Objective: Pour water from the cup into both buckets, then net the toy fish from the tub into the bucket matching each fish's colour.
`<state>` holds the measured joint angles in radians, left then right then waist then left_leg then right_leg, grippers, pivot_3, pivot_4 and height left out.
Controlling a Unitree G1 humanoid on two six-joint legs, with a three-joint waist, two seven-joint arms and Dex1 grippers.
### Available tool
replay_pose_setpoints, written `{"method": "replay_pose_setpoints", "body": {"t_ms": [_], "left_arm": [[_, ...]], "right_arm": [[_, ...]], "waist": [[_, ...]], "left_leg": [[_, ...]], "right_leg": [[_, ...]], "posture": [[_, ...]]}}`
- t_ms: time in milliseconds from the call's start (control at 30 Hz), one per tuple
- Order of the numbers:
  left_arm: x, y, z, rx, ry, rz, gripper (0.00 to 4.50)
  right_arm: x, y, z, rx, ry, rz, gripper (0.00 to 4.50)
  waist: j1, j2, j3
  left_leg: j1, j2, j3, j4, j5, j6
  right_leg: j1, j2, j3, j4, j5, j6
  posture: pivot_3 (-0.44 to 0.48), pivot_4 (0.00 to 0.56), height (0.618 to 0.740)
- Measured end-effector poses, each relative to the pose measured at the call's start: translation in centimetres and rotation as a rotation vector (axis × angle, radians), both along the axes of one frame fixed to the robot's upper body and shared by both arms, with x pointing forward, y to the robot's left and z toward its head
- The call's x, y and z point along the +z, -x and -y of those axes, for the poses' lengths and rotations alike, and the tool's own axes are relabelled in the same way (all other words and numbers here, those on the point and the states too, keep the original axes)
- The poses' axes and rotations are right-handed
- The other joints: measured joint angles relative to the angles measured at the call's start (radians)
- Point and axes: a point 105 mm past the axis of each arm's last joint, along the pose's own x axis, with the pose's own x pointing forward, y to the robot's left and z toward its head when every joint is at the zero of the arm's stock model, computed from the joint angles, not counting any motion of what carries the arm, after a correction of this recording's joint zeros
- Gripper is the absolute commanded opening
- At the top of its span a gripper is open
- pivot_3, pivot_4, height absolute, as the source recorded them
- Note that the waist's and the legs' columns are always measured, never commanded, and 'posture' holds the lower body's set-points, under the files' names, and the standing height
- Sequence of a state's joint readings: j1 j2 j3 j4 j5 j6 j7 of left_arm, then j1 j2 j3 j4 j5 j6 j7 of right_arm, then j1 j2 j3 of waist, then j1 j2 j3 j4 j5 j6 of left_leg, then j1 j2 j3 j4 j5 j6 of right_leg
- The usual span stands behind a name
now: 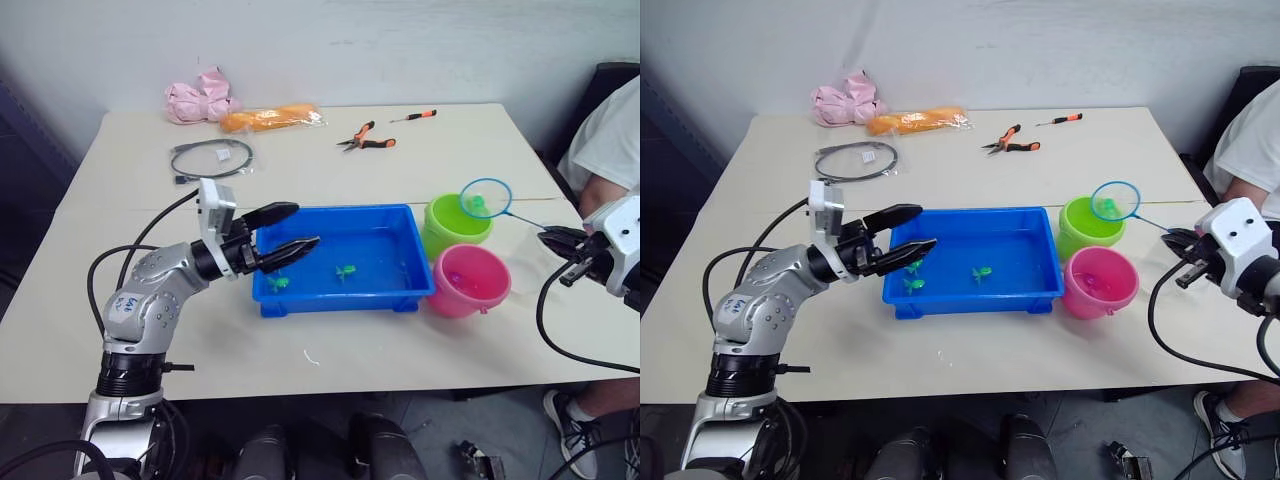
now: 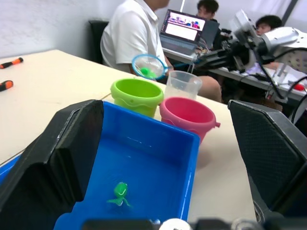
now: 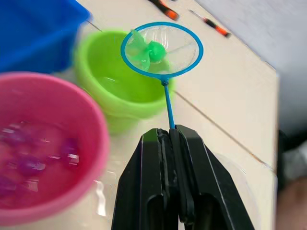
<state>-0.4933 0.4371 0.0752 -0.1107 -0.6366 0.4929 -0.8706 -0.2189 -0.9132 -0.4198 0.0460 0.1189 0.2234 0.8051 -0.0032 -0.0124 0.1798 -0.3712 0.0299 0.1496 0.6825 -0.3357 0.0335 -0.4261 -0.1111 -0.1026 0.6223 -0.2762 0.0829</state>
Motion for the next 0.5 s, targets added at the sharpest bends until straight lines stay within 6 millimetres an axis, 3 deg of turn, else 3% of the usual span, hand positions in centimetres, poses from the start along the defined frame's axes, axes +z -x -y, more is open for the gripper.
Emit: {"method": "replay_pose_setpoints", "body": {"t_ms": [267, 500], "left_arm": [[0.3, 0.2, 1.2, -0.034, 0.001, 0.047, 4.44], [0.5, 0.1, 1.2, -0.021, -0.001, 0.093, 4.44]], "right_arm": [[-1.1, -1.5, 0.1, -0.027, 0.325, 0.106, 0.00], [0.8, -1.6, -0.5, 0.017, 0.862, 0.298, 0.00]], "waist": [[0.001, 0.000, 0.000], [0.000, 0.000, 0.000]], "left_leg": [[0.000, 0.000, 0.000, 0.000, 0.000, -0.001], [0.000, 0.001, 0.000, 0.000, 0.001, -0.002]], "right_leg": [[0.000, -0.001, 0.000, 0.000, 0.000, 0.000], [0.000, -0.002, 0.002, 0.000, 0.000, 0.000]], "posture": [[0.000, 0.150, 0.740], [0.000, 0.150, 0.740]]}}
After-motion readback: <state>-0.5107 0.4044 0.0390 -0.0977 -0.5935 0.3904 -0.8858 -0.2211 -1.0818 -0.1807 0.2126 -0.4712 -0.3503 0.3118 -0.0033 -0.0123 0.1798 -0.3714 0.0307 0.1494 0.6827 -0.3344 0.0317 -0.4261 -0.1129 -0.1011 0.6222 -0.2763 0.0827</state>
